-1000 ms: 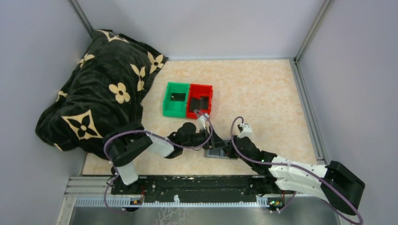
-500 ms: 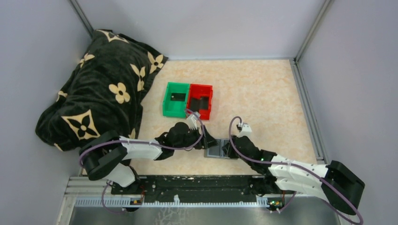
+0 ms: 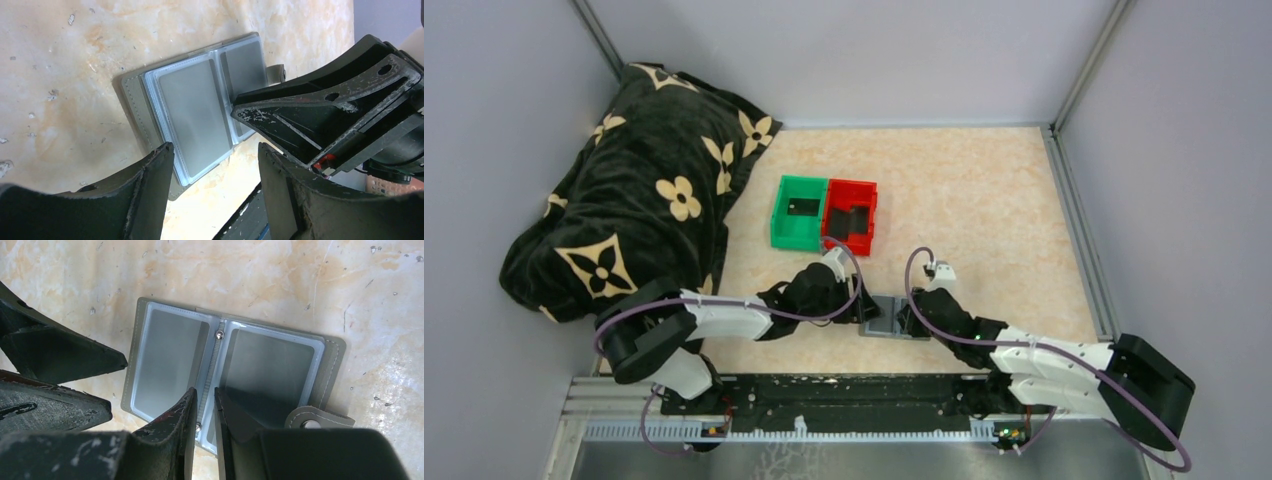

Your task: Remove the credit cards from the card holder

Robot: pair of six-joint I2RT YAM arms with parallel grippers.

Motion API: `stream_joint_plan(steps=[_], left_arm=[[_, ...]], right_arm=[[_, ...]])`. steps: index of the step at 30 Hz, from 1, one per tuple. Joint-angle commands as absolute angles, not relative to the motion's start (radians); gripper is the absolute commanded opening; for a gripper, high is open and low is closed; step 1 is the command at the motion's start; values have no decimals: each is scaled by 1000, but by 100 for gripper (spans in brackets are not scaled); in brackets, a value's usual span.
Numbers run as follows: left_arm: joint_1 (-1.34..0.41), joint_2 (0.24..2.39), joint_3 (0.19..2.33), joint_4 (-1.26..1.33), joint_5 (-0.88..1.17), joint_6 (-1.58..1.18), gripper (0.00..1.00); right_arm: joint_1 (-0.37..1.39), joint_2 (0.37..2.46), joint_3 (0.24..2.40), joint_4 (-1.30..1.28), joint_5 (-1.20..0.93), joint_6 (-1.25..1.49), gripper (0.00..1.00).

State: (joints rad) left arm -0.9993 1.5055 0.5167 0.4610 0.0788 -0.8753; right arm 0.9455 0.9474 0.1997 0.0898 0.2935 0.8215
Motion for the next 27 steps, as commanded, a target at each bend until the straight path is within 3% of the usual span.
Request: stream_joint_plan(steps=[1,27], left_arm=[[-1006,1523,553,446,69,-851,68],[-1008,1558,558,473,104,-852,68]], right_arm=[[952,969,237,161,295,814,20],[952,1014,201,225,276,840,19]])
